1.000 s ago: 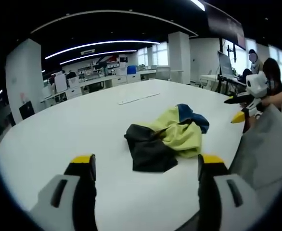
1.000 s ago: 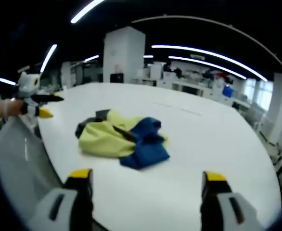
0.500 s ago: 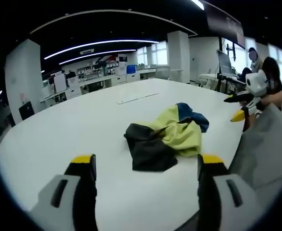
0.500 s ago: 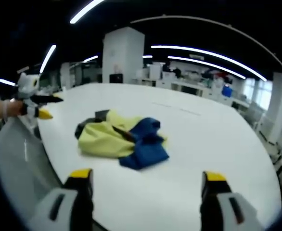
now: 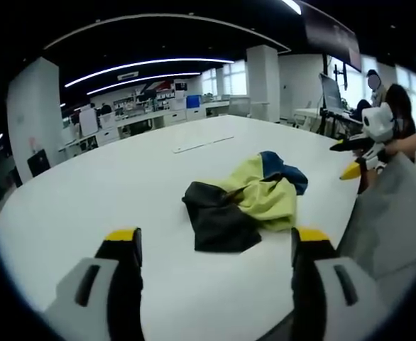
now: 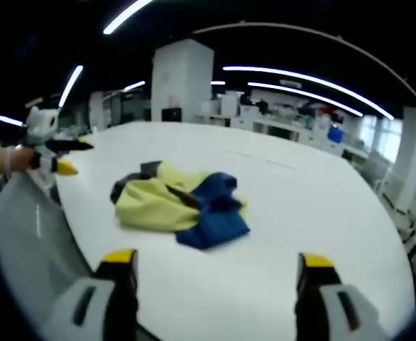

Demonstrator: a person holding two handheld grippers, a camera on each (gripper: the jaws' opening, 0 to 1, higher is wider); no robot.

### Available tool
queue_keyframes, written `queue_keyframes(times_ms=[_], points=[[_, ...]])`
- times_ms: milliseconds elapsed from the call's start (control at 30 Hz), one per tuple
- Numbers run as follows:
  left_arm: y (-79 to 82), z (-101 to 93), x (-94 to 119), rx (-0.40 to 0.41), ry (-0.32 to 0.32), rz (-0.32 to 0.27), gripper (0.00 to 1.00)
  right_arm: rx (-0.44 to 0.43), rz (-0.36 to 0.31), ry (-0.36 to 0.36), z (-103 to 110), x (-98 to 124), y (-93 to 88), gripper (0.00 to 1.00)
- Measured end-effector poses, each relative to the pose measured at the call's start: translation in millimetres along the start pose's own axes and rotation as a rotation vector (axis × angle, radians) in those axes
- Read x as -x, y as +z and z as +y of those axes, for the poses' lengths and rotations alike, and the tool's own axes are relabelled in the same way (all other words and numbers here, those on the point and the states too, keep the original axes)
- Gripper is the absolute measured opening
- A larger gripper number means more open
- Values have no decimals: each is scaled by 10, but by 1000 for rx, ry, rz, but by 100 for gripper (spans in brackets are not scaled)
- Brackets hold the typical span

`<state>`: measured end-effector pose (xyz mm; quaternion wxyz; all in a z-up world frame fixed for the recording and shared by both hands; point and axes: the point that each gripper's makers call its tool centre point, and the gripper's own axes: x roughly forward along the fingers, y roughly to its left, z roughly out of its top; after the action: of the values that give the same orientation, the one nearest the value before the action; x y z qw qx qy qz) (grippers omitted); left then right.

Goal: Fold the garment on the visible template until the final outline fits inside the template.

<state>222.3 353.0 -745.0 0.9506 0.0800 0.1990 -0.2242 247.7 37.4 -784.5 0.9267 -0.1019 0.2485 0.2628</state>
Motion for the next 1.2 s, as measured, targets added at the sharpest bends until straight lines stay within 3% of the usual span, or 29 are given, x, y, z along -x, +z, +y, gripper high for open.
queue_keyframes(times_ms=[700, 1000, 1200], points=[[-22, 9, -4, -9, -1, 8, 81, -5, 9, -7, -22, -3, -30, 92], [-27, -32, -26, -51, -30, 13, 79, 0, 33, -2, -7, -5, -52, 88], [-61, -13, -68, -44, -60, 33, 75, 176, 96, 30, 15, -83, -67, 85]])
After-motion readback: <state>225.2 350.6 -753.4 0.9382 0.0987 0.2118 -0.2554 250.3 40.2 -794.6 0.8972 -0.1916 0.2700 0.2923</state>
